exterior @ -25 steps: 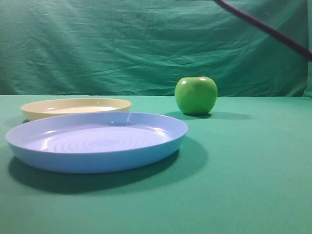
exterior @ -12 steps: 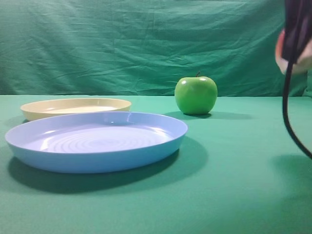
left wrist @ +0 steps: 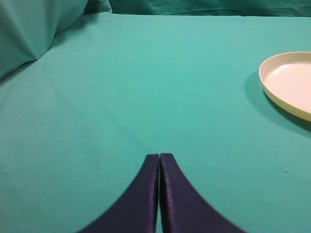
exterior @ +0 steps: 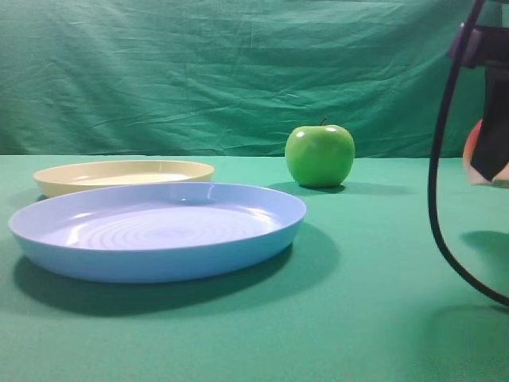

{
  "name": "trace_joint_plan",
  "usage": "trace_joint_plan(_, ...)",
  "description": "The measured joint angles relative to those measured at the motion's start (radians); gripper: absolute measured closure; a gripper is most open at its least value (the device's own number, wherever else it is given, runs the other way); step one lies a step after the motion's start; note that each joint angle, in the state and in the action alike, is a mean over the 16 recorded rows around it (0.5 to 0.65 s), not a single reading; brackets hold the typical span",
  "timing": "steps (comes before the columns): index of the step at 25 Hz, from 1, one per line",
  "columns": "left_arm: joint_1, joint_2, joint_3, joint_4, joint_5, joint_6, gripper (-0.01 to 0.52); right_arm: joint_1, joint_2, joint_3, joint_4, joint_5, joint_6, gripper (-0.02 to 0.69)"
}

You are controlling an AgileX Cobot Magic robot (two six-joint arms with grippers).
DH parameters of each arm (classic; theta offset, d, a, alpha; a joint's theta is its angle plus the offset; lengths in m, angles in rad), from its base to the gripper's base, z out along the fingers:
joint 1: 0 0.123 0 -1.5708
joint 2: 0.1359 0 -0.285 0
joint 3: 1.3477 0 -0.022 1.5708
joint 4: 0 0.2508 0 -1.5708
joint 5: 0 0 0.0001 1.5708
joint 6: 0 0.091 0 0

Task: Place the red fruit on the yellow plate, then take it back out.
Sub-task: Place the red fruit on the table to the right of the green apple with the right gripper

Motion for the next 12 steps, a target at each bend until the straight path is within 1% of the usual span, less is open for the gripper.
trace_joint_plan(5,0.0,0.0,0.0,0.0,0.0,-0.001,0.514,0.0,0.011,-0.062,0.0,0.084,-0.004,0.127)
trace_joint_plan(7,0.0,0.0,0.0,0.0,0.0,-0.001,0.514,0.0,0.011,-0.103,0.0,0.14,-0.004,0.091)
trace_joint_plan(10,0.0,0.0,0.0,0.0,0.0,-0.001,0.514,0.0,0.011,-0.178,0.0,0.243,-0.004,0.078)
trace_joint_plan(12,0.0,0.0,0.0,0.0,0.0,-0.001,0.514,0.0,0.009,-0.232,0.0,0.317,-0.004,0.103)
